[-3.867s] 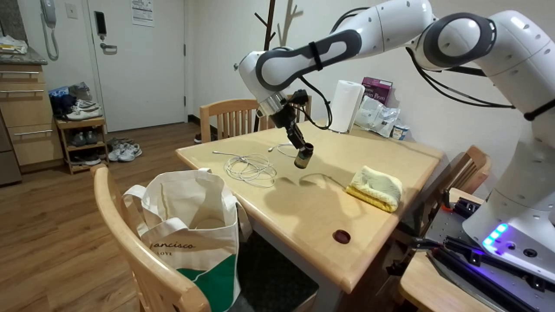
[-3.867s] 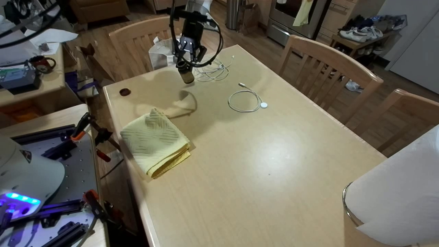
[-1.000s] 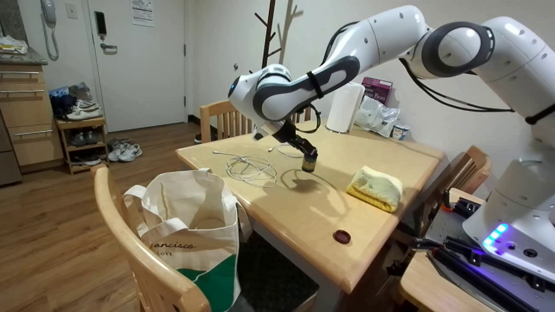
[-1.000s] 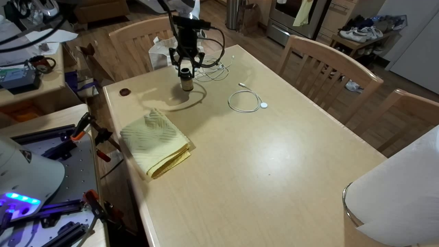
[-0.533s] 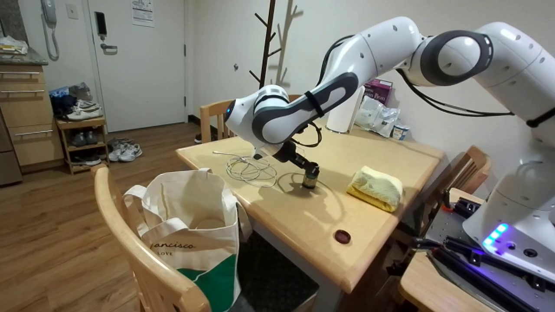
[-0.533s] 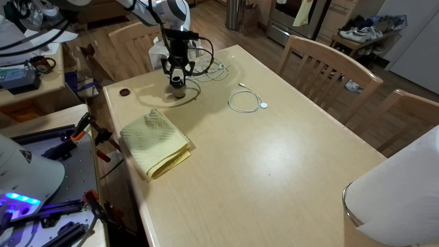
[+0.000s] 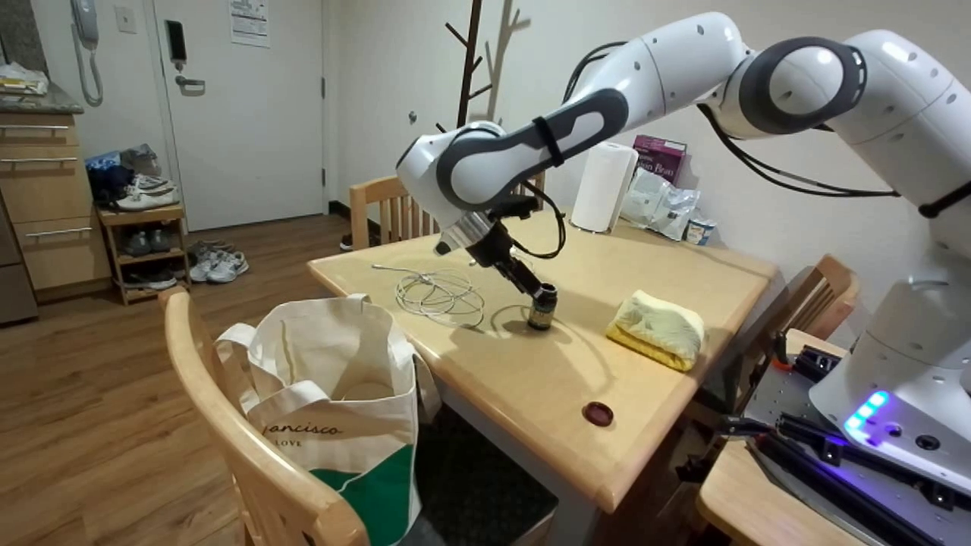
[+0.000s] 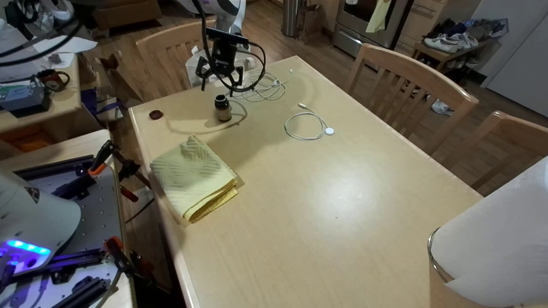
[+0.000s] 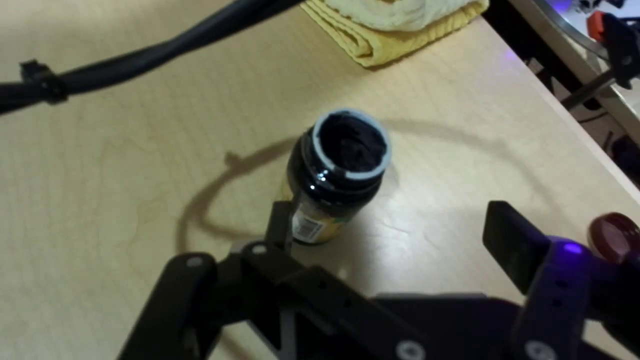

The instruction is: Close the bottle with the lid, wipe the table with the yellow cloth, and move the bottle forward

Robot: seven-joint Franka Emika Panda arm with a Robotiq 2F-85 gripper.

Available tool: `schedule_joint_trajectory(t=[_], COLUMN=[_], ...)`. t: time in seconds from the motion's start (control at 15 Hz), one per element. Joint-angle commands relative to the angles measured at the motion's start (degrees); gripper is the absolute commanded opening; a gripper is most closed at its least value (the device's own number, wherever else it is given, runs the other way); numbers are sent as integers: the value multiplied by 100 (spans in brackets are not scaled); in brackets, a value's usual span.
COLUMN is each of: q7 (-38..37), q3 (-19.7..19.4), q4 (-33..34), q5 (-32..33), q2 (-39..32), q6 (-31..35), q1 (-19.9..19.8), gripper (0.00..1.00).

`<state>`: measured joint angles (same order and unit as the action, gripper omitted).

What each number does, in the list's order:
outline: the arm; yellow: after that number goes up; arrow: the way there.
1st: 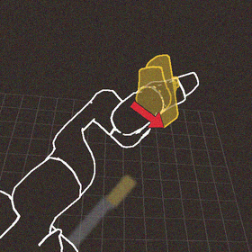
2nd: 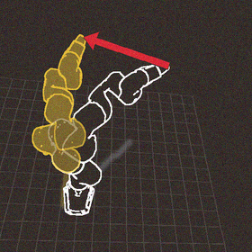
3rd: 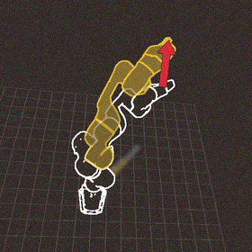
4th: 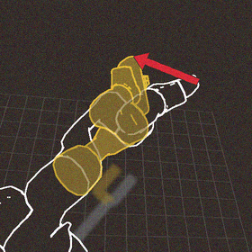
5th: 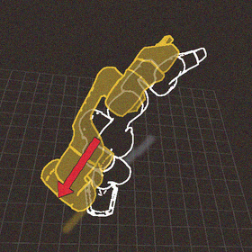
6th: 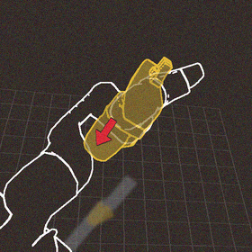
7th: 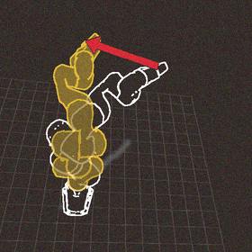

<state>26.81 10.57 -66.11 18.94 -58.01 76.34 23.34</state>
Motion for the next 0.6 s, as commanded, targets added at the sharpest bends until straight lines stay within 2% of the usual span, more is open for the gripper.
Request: schedule_joint_trajectory(t=[0.0, 0.2, 0.53], q7=[-335, -498, -916], q3=[167, 183, 224], q4=[-239, -735, -2058], q5=[-791, -1372, -2133], q2=[492, 989, 2054], q6=[129, 678, 2175], q1=[-385, -676, -1064], gripper=[100, 100, 100])
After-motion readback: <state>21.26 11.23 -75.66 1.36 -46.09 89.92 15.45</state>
